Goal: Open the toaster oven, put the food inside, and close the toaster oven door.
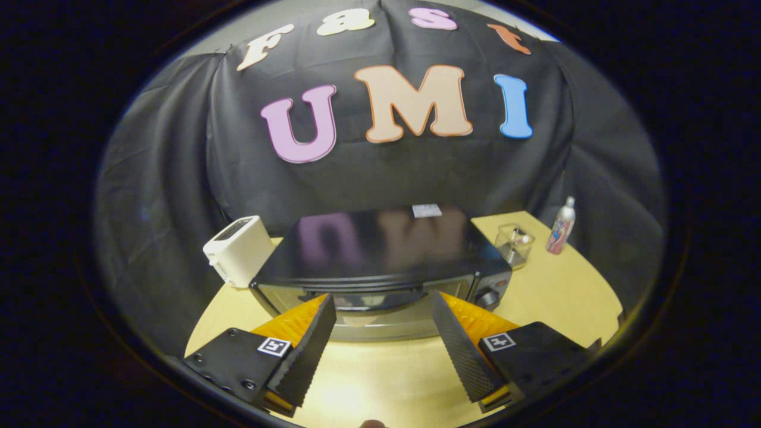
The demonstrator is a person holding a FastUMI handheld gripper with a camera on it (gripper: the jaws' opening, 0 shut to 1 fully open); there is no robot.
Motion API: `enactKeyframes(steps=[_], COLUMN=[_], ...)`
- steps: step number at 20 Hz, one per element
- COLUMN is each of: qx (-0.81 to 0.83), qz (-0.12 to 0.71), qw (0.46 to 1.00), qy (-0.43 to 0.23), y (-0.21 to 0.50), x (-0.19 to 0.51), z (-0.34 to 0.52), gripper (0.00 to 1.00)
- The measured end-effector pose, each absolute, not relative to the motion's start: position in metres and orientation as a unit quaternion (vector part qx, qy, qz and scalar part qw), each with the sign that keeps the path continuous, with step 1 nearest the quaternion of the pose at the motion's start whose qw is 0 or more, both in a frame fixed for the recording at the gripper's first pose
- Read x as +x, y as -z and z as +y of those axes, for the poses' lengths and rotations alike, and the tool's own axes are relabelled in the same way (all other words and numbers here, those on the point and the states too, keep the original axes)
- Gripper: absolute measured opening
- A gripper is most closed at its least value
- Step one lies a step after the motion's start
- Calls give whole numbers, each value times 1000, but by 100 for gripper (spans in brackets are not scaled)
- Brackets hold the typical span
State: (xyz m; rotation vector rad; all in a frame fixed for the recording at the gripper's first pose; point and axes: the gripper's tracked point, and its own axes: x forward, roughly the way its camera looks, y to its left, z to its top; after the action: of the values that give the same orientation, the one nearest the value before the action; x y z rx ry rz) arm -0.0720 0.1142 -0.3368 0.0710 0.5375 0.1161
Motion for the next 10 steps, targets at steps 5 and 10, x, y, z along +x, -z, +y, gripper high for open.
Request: enactKeyframes(steps=[5,10], qx=[14,18], qz=[195,121], qw=[979,991], qy=[-60,-56], y=[250,152], x=[-52,-39], z=[106,95], gripper=[100,100])
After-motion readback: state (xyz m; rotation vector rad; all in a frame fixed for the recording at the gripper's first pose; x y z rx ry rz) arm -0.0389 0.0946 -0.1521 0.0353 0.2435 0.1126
